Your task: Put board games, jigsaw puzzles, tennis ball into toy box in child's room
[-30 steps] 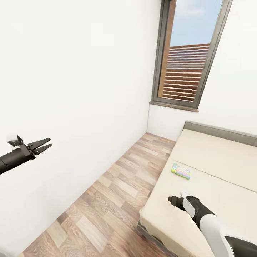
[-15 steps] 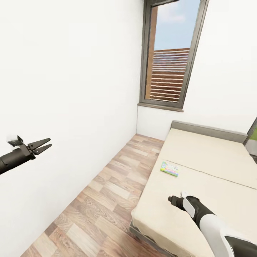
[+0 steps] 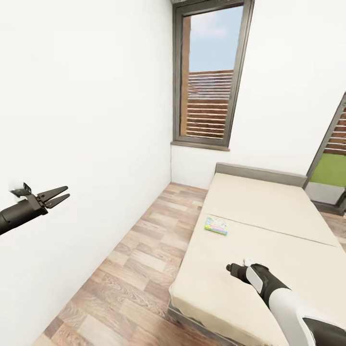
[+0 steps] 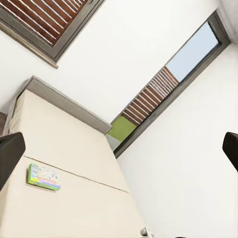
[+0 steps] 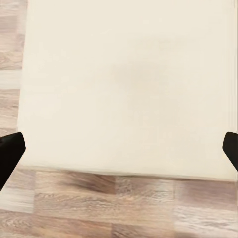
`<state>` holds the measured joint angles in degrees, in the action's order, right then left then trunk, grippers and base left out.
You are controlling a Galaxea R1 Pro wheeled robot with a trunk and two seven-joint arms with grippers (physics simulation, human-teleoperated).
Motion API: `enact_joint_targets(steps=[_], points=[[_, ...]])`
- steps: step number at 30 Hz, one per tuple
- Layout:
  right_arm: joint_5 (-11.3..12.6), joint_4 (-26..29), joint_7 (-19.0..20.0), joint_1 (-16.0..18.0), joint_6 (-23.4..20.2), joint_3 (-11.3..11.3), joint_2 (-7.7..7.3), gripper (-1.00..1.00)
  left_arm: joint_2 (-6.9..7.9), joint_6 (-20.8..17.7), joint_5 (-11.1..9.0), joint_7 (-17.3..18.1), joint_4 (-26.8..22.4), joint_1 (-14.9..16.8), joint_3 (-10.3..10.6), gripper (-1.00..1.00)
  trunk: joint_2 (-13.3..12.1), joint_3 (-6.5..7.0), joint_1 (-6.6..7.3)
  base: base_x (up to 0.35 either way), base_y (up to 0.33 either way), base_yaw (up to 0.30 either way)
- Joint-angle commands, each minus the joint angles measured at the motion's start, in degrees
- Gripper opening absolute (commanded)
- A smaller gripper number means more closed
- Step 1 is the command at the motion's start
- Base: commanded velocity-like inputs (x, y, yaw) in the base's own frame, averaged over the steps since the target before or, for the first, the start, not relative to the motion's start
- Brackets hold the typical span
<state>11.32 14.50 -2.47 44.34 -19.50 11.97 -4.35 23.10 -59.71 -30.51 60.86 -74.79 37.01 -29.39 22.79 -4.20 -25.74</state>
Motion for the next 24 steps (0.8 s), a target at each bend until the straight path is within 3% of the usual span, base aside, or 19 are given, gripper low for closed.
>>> enact_joint_targets(steps=[1, 24], points=[[0.6, 0.1, -0.3, 0.0, -0.3, -0.1, 0.0, 1.0, 0.01, -0.2, 0.1, 0.2, 0.0, 0.1, 0.0, 1.0, 0.1, -0.06, -0.04, 0.0, 0.004, -0.222], [0.7, 0.1, -0.3, 0.0, -0.3, 0.1, -0.47, 1.0, 0.01, -0.2, 0.1, 0.2, 0.0, 0.0, 0.0, 1.0, 0.1, -0.09, -0.04, 0.0, 0.0, -0.258]])
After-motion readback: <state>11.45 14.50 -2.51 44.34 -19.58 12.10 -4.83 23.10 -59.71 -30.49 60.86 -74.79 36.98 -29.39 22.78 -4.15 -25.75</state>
